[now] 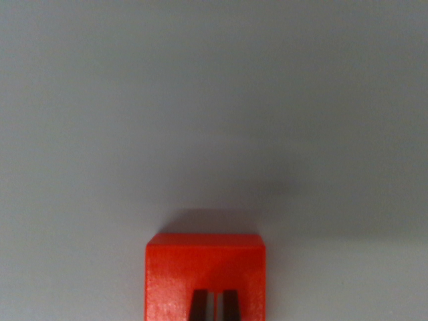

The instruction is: Reach red block

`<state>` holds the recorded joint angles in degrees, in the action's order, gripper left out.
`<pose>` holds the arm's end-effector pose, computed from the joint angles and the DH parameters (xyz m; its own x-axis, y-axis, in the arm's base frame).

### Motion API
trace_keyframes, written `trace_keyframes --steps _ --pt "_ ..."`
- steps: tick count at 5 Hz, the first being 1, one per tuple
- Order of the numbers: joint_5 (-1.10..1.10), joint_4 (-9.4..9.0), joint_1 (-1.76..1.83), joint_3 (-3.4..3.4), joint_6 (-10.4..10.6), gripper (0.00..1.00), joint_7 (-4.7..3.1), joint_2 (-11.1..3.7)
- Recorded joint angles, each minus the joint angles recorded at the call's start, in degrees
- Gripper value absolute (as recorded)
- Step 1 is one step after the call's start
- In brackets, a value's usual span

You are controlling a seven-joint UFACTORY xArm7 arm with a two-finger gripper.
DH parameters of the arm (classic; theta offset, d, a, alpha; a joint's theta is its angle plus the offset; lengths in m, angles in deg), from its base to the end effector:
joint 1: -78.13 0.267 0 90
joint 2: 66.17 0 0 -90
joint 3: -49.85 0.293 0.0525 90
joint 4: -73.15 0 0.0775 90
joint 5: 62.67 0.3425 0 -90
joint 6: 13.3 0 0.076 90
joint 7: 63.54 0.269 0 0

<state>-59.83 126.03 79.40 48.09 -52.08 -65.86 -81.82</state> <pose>0.4674 0.0001 0.0383 0.9996 -0.0058 -0.0263 -0.0064 -0.9997 -0.0228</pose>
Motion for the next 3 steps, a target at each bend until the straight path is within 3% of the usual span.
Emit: trace_keyframes --steps 3 --pt "0.01 -0.45 -0.01 -0.01 0.62 0.0 -0.01 -0.17"
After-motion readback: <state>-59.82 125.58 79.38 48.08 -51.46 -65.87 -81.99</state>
